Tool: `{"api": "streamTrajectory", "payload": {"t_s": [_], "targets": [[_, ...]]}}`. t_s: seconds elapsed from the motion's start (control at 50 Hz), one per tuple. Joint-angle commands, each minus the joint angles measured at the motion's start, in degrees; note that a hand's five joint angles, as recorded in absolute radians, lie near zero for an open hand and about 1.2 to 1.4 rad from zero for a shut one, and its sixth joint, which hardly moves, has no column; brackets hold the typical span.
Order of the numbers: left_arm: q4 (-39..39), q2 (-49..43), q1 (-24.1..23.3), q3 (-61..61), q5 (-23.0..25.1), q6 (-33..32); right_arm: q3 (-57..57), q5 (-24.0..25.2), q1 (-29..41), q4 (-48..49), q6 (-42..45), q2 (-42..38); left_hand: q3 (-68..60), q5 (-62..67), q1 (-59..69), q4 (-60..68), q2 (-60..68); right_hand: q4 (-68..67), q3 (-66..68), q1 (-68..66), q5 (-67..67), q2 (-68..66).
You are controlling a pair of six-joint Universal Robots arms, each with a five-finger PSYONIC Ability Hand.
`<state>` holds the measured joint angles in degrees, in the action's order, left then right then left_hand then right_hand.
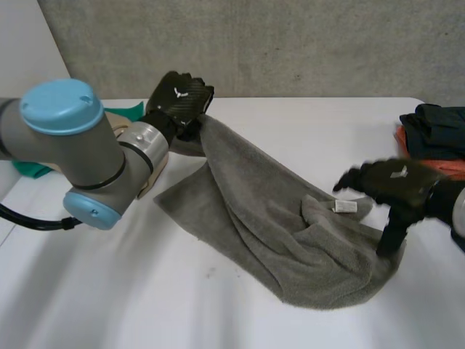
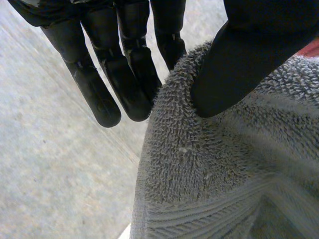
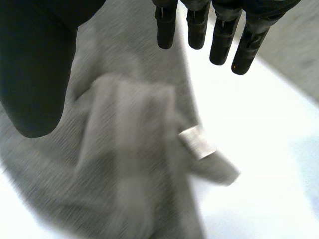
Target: Fold the laundry.
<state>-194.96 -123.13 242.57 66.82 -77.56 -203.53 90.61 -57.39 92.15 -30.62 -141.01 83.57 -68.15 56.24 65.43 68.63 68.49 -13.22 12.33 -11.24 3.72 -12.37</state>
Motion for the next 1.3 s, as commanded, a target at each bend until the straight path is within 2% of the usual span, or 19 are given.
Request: {"api": "streamTrajectory", "payload": {"t_s": [0.02, 0.1, 0.2, 0.24, 0.44, 0.5, 0.62, 0.68, 0.82, 0.88, 0.98, 1.04, 1.14, 1.28, 1.3], "targets": [[-0.16, 5.96, -0.43, 3.49, 0.22, -0.02, -5.71, 3.43, -3.64, 1.71, -7.34, 1.42, -11.85, 13.76, 14.57, 11.37, 11.51, 3.22, -2.33, 1.24, -3.72, 2.37], [-0.16, 8.69, -0.96, 4.72, 0.22, -0.46, -9.48, 3.52, -3.99, 1.79, -11.12, -0.42, -11.85, 13.76, 14.57, 11.37, 11.51, 3.22, -2.33, 1.24, -3.72, 2.37], [-0.16, 12.82, -1.75, 6.13, 0.31, -1.25, -17.2, 2.82, -2.95, 3.2, -13.41, -13.05, -11.85, 13.76, 14.57, 11.37, 11.51, 3.22, -2.33, 1.24, -3.72, 2.37], [-0.16, 15.28, -2.37, 6.65, 0.31, -1.34, -19.5, 2.11, -2.42, 3.11, -14.02, -15.45, -11.85, 13.76, 14.57, 11.37, 11.51, 3.22, -2.33, 1.24, -3.72, 2.37], [-0.07, 21.34, -3.42, 8.85, 0.4, -1.43, -33.39, -4.83, 6.9, 4.08, -13.76, -33.2, -11.85, 13.76, 14.57, 11.37, 11.51, 3.22, -2.33, 1.24, -3.72, 2.37], [-0.07, 21.96, -3.42, 9.2, 0.4, -1.43, -35.32, -5.62, 9.44, 8.01, -14.11, -36.8, -11.85, 13.76, 14.57, 11.37, 11.51, 3.22, -2.33, 1.24, -3.72, 2.37], [0.01, 23.19, -3.51, 9.56, 0.4, -1.43, -36.21, -6.5, 14.19, 17.43, -16.39, -39.01, -11.85, 13.76, 14.57, 11.37, 11.51, 3.22, -2.33, 1.24, -3.72, 2.37], [0.19, 23.81, -3.77, 9.56, 0.48, -1.51, -37.87, -6.77, 15.51, 19.28, -21.31, -39.45, -11.85, 13.76, 14.57, 11.37, 11.51, 3.22, -2.33, 1.24, -3.72, 2.37], [0.45, 25.3, -4.21, 9.91, 2.06, -1.86, -44.81, -7.12, 16.75, 14.47, -30.89, -39.89, -11.85, 13.76, 14.57, 11.37, 11.51, 3.22, -2.33, 1.24, -3.72, 2.37], [0.8, 26.36, -4.21, 10.87, 3.03, -3.53, -46.93, -7.38, 16.92, 11.65, -33.88, -39.45, -11.85, 13.76, 14.57, 11.37, 11.51, 3.22, -2.33, 1.24, -3.72, 2.37], [0.98, 28.2, -4.39, 12.63, 3.91, -6.96, -49.39, -5.81, 16.92, 9.7, -43.8, -40.41, -11.85, 13.76, 14.57, 11.37, 11.51, 3.22, -2.33, 1.24, -3.72, 2.37], [0.98, 28.91, -5.53, 13.16, 4.35, -8.11, -49.39, -4.14, 17.45, 9.7, -45.66, -41.99, -11.85, 13.76, 14.57, 11.37, 11.51, 3.22, -2.33, 1.24, -3.72, 2.37], [1.16, 29.08, -7.73, 13.33, 4.35, -8.28, -51.41, 0.17, 20.78, 9.62, -46.46, -49.11, -11.85, 13.76, 14.57, 11.37, 11.51, 3.22, -2.33, 1.24, -3.72, 2.37], [1.07, 28.73, -7.99, 13.77, 4.44, -8.37, -53.87, 1.05, 23.69, 9.7, -46.46, -55.53, -11.85, 13.76, 14.57, 11.37, 11.51, 2.66, -1.78, 0.69, -3.17, 1.82], [0.98, 28.73, -7.99, 13.77, 4.53, -8.37, -54.22, 1.05, 23.86, 9.79, -46.46, -55.97, -11.85, 13.76, 14.57, 11.37, 11.51, -2.03, 2.92, -4.01, 1.53, -2.88]]}}
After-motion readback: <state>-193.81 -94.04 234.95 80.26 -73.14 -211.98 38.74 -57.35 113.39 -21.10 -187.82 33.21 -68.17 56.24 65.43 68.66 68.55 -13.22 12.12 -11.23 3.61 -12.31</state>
